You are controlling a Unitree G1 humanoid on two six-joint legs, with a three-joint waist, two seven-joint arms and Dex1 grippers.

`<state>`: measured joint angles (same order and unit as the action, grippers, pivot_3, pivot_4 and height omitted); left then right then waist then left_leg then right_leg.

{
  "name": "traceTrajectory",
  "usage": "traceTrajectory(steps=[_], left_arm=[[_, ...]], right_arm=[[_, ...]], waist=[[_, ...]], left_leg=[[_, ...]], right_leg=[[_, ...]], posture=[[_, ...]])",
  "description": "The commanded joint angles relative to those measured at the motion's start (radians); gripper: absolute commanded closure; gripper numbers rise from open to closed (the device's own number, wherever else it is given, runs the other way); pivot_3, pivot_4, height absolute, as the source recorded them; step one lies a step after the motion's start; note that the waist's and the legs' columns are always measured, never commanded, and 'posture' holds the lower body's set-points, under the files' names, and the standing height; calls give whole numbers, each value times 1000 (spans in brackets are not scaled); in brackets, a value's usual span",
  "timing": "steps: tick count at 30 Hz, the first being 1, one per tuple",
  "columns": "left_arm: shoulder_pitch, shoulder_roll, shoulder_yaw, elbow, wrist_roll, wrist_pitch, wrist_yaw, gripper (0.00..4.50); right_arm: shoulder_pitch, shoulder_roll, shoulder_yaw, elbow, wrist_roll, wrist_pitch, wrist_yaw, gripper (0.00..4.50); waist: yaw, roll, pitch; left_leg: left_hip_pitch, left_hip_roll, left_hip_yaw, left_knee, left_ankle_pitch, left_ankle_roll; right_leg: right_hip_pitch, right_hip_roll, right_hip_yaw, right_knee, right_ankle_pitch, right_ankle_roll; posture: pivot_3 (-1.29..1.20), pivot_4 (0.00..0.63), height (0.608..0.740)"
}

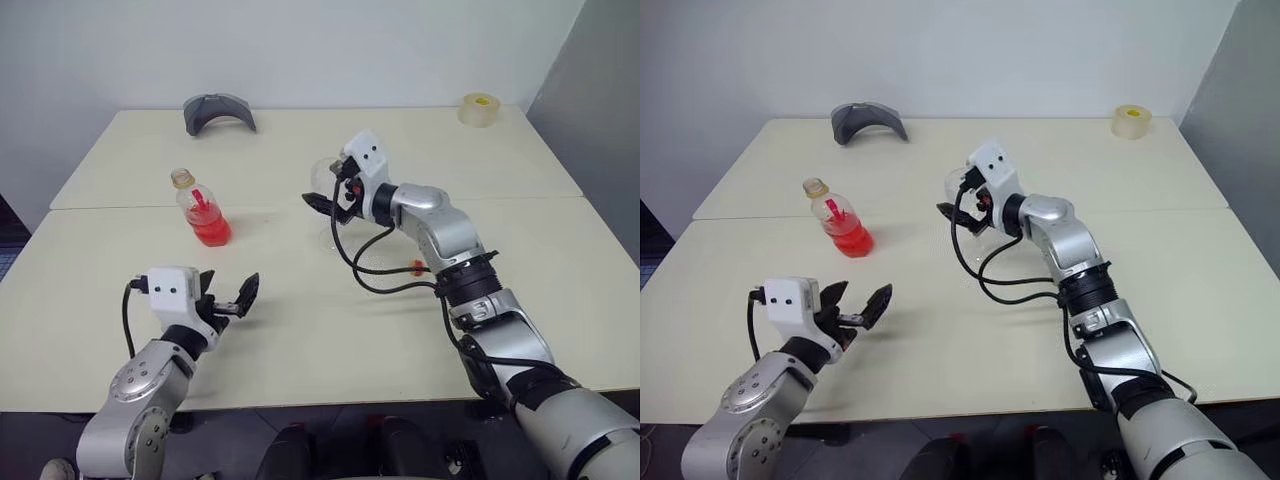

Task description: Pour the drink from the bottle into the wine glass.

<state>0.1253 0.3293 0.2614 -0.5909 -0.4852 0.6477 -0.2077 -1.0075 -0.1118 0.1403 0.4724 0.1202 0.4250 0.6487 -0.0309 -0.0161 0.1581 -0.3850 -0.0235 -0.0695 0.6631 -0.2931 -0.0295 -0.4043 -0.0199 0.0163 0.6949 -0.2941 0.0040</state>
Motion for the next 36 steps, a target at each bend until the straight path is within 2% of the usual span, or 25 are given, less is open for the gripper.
traceTrajectory(steps=[1,18,36], left_arm=[[-7,10,-2,-40,1,-12,-4,0],[-17,15,-13,-20,4,-19,-15,0],[-30,12,-14,-10,8,-19,-20,0]], right_arm=[[-3,-13,-18,-52,1,0,-19,34],[52,-83,-24,-88,-14,-7,-46,34],[29,-51,-35,-114,26,17,-29,34]], waist=[[0,0,0],[1,0,0],[1,0,0]], left_leg=[[0,0,0,0,0,0],[0,0,0,0,0,0],[0,0,0,0,0,0]], right_leg=[[0,0,0,0,0,0],[0,0,0,0,0,0],[0,0,0,0,0,0]], posture=[[0,150,740],[0,150,740],[0,150,740]])
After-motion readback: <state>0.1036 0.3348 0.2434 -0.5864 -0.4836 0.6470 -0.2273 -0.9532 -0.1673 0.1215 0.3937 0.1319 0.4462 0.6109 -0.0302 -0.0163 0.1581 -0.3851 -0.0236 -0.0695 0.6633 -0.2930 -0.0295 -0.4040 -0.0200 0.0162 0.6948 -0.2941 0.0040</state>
